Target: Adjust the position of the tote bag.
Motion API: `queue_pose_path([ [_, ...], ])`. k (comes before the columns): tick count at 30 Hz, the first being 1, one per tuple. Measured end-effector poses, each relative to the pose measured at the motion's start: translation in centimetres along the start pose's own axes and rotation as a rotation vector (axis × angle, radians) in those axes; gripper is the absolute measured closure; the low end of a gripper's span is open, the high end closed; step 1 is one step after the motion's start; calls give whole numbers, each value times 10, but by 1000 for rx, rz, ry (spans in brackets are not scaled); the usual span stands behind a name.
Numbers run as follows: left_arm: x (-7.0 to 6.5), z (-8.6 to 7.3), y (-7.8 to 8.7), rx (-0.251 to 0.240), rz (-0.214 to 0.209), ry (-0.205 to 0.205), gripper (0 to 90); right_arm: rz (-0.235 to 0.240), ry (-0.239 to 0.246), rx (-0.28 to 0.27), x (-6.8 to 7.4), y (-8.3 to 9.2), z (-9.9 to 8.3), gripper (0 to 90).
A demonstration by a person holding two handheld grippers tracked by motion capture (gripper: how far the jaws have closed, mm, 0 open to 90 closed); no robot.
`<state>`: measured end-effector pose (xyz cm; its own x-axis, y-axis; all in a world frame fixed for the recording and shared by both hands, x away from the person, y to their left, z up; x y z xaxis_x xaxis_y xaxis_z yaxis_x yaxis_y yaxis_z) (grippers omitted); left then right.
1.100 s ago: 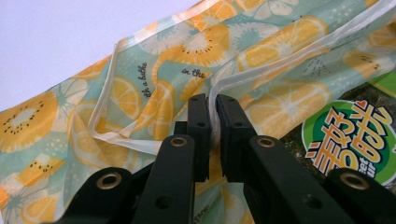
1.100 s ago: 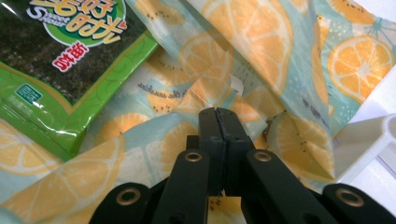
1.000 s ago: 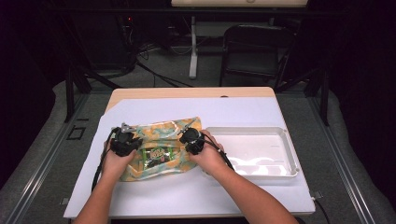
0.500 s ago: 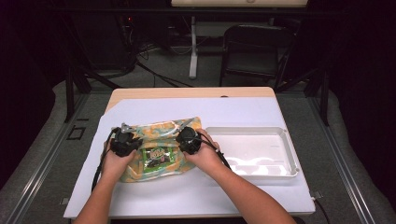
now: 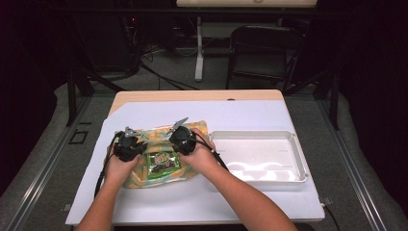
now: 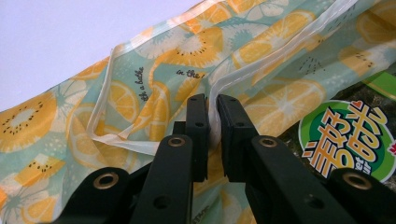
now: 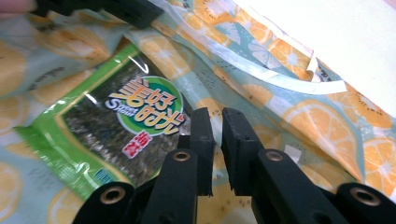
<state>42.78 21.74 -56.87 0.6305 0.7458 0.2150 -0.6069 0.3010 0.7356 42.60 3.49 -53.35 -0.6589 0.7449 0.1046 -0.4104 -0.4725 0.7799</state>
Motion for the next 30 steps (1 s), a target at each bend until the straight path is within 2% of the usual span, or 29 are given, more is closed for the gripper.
queue_pose_path([
  [2,0,0,0,-1,0,-1,832,-2,-6,3,-1,-3,0,821],
  [3,0,0,0,3,-4,-2,832,-13,-10,16,-3,-10,0,808],
  [9,0,0,0,-2,0,2,831,-51,-22,55,-15,-22,-4,769],
  [13,1,0,1,3,-9,0,830,-62,-10,85,-19,-24,-7,728],
  [18,1,-1,1,4,-9,2,829,-71,5,85,-18,-26,-10,691],
  [19,0,-1,1,4,-8,2,829,-79,22,97,-18,-26,-11,677],
  [22,0,-1,1,5,-7,2,829,-85,29,95,-18,-27,-12,664],
  [30,1,-1,1,6,-10,3,828,-104,51,137,-20,-30,-17,636],
])
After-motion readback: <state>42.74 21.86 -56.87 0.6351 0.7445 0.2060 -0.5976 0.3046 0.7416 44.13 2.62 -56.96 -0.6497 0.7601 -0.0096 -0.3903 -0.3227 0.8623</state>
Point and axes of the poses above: each handheld gripper's, and its own axes: y roughly backward along the jaws, z roughly out of its top, x roughly to its left, the point moved 5 cm from there along -y, roughly forward along the jaws, and after that the axes turned 15 degrees about -y, right-handed, at the moved point
